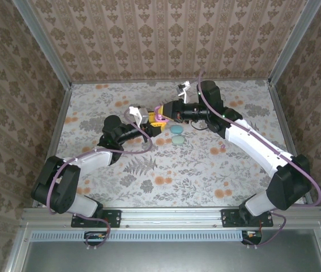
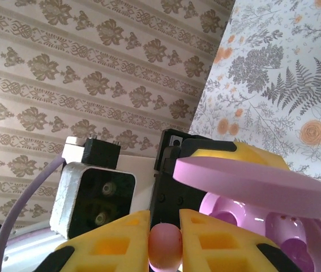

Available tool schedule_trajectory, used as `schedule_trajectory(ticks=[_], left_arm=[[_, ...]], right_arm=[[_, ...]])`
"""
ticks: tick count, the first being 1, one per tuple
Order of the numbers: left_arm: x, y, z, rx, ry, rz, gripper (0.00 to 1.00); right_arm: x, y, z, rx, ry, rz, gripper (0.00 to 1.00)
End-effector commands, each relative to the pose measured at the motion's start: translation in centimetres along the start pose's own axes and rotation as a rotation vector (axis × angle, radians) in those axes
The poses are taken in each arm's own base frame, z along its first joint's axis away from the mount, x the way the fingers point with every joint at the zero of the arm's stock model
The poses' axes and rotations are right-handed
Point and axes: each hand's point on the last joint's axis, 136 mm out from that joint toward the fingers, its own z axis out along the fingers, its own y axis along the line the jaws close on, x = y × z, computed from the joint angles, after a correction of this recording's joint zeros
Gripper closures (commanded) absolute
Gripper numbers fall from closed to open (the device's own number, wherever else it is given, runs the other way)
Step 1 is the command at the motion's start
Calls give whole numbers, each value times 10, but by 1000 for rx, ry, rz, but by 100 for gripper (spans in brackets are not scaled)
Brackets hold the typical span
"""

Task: Insert the wireless bluetooth earbuds into the charging case

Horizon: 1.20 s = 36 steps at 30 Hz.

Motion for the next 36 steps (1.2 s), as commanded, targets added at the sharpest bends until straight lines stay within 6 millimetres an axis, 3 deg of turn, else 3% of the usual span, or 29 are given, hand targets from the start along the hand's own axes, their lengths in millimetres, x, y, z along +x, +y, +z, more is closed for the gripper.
schedule_trajectory(ticks=[1,12,23,36], left_arm=[[-20,-4,4,25,-45,65,78],[-21,-5,4,28,-50,67,78],[-22,-6,4,28,-52,68,77],[-26,1,4,-8,-70,70,77]], right_arm=[[-3,-1,5,33,-15,-28,80],[-1,-16,13,85,-27,-18,81],[-11,-18,14,88,-88,-3,82],[15,-24,15,141,-11,-8,81]])
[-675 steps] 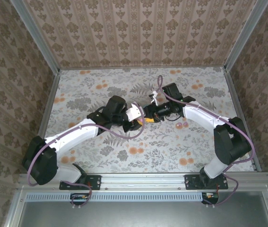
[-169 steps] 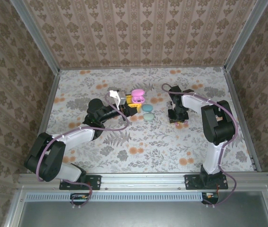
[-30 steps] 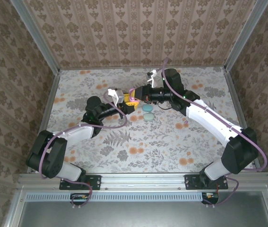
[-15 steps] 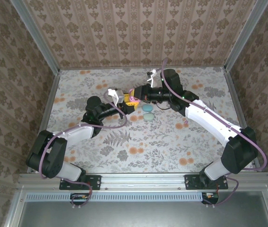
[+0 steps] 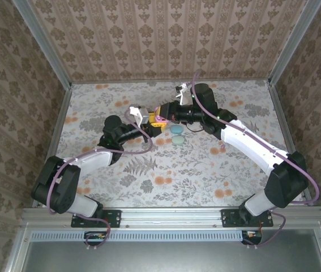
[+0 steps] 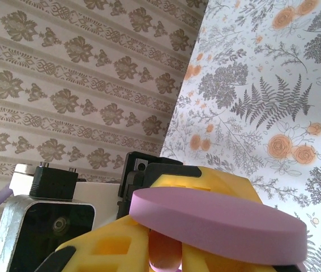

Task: Insert the wireless bluetooth earbuds into the charging case

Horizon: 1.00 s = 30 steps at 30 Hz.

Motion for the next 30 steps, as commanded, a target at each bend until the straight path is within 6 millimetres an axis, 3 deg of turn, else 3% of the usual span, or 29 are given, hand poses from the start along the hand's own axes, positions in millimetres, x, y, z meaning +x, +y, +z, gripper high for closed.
schedule_trajectory(ticks=[1,13,30], left_arm=[[-27,1,3,-7,-76,76,78],[-30,5,4,-31,-82,92,77],[-28,9,6,-57,-77,104,77]], right_arm=[[17,-4,-1,35,49,3,81],[22,-4,-5,70,76,12,81],[23,10,-10,54,98,14,81]])
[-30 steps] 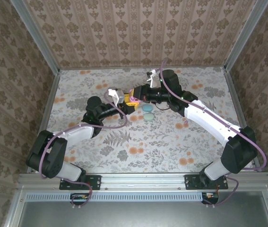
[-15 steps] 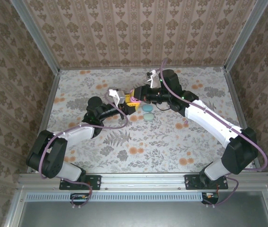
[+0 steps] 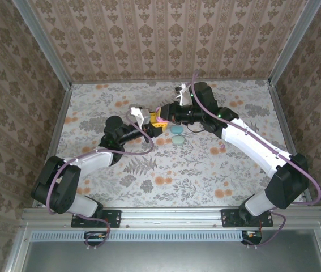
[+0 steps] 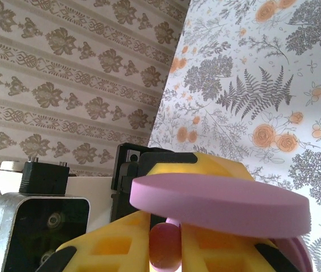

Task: Insert the wireless bluetooth earbuds into the charging case

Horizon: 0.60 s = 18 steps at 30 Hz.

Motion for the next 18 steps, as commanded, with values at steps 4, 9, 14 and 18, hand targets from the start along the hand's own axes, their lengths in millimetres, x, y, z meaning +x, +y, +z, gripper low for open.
schedule_trajectory(ticks=[4,9,14,18], left_arm=[[-28,8,4,-35,-72,79,78],[-32,6,4,-25,-83,82,78],[-34,3,4,-12,-86,84,78],[-34,2,3,-8,-87,83,78]], right_arm=[[18,12,-1,-36,79,33,81],[20,-9,3,52,74,42,79],[15,-24,1,129,30,36,76],[11,-23,0,134,17,30,75]])
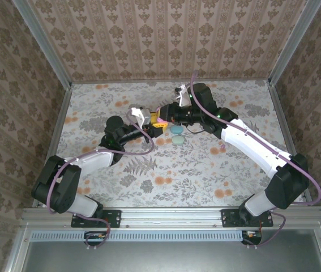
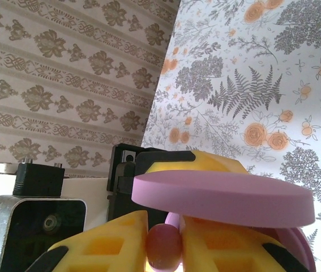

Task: Insert the wireless bluetooth earbuds into the charging case

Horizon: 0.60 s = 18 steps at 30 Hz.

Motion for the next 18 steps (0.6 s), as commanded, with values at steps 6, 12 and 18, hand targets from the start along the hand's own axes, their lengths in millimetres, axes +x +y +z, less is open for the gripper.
schedule_trajectory(ticks=[6,12,18], left_arm=[[-38,3,2,-11,-99,92,77],[-37,3,3,-13,-98,91,77],[-34,4,2,-18,-92,90,78]], right_arm=[[7,-19,-4,110,10,15,74],[6,-16,-8,109,3,11,72],[3,-10,-17,103,-22,0,67]])
